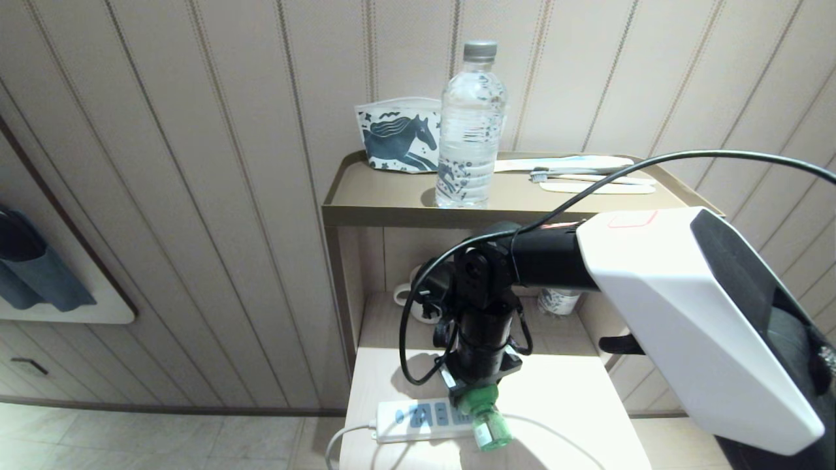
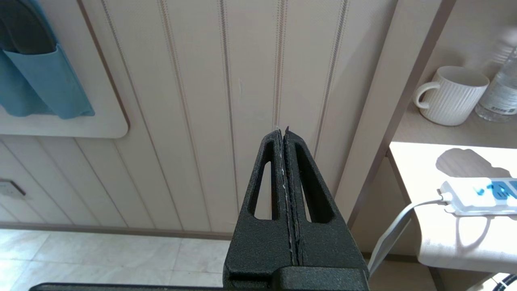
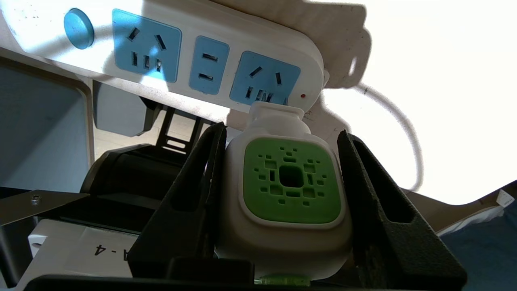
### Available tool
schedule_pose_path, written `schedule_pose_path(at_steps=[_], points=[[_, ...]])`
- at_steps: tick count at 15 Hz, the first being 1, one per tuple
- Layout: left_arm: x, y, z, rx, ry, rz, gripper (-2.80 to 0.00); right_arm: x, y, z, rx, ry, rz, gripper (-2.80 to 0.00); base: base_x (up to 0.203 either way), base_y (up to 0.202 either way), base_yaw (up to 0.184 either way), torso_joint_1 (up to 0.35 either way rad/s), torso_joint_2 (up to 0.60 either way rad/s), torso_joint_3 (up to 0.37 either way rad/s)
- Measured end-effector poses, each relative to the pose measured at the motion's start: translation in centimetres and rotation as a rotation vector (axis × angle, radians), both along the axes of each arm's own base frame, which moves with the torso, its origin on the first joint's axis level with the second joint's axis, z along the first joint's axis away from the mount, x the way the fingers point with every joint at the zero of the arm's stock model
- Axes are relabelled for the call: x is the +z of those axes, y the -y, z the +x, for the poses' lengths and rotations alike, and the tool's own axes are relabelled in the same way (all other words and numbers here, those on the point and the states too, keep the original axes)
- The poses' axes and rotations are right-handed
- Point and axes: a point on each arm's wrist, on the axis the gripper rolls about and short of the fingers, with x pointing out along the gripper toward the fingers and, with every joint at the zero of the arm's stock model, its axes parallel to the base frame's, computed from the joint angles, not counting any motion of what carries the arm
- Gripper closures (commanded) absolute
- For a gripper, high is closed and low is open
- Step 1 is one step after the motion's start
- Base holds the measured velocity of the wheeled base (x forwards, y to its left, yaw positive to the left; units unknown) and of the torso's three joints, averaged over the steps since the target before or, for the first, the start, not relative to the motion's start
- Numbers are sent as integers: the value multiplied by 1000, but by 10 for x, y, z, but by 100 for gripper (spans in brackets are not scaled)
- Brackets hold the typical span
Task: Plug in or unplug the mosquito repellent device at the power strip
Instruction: Insert the plug into the socket
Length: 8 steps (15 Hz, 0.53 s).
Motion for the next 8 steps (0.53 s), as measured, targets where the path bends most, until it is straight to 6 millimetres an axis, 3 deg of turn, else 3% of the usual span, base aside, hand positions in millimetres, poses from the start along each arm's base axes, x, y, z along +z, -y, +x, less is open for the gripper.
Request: schedule_pose_path(at_steps=[8], points=[[0, 0, 0, 0, 0, 0, 0, 0, -6, -7, 20, -8, -6, 0, 0, 0, 0, 0, 0, 0]])
